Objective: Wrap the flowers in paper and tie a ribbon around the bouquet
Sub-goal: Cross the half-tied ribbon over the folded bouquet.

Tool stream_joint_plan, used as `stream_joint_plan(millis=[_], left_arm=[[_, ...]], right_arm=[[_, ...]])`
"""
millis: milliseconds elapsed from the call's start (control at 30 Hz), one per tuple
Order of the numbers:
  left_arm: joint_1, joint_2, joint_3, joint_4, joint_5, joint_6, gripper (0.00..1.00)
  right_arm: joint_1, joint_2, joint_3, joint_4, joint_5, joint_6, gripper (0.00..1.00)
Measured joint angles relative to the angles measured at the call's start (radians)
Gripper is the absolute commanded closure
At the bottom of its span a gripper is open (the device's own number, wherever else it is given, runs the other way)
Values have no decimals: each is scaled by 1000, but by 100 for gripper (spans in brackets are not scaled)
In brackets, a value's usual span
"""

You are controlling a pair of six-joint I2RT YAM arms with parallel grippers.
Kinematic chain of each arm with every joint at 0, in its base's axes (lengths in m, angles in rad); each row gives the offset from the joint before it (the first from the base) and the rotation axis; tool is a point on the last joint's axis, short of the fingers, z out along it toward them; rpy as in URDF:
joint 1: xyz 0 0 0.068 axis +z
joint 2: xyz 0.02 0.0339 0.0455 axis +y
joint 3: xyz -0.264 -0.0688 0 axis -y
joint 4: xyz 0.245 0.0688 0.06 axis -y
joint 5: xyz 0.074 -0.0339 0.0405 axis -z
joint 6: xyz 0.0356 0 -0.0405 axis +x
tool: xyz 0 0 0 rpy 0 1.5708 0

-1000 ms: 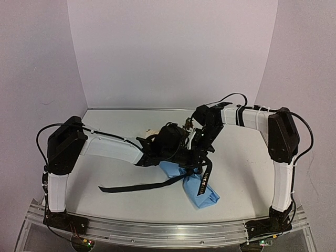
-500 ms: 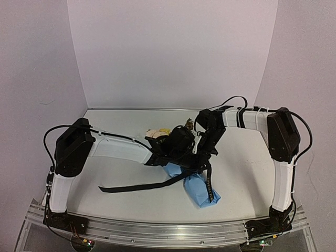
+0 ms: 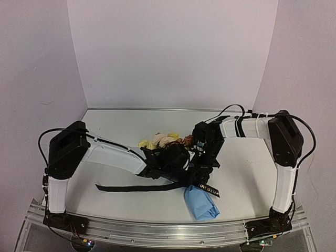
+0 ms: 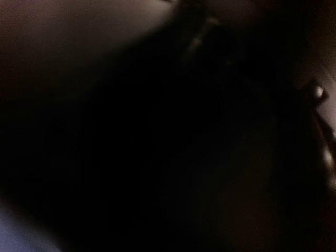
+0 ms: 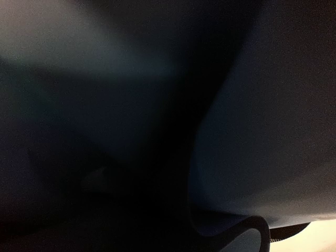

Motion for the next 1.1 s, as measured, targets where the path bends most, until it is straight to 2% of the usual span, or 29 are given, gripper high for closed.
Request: stream_joint_plan(millis=[300, 533, 767, 1100], left_arm=[[-15, -165, -170, -51, 2, 62, 98], [-20, -253, -229, -62, 95, 74, 98], [-51, -260, -229, -56, 194, 91, 97], [-57, -183, -95, -102, 255, 95, 95]], right_arm=[[101, -84, -65, 72, 61, 110, 100], [106, -154, -66, 130, 85, 150, 100], [101, -252, -57, 132, 100, 124, 100], [82, -205, 63, 12, 93, 17, 100]])
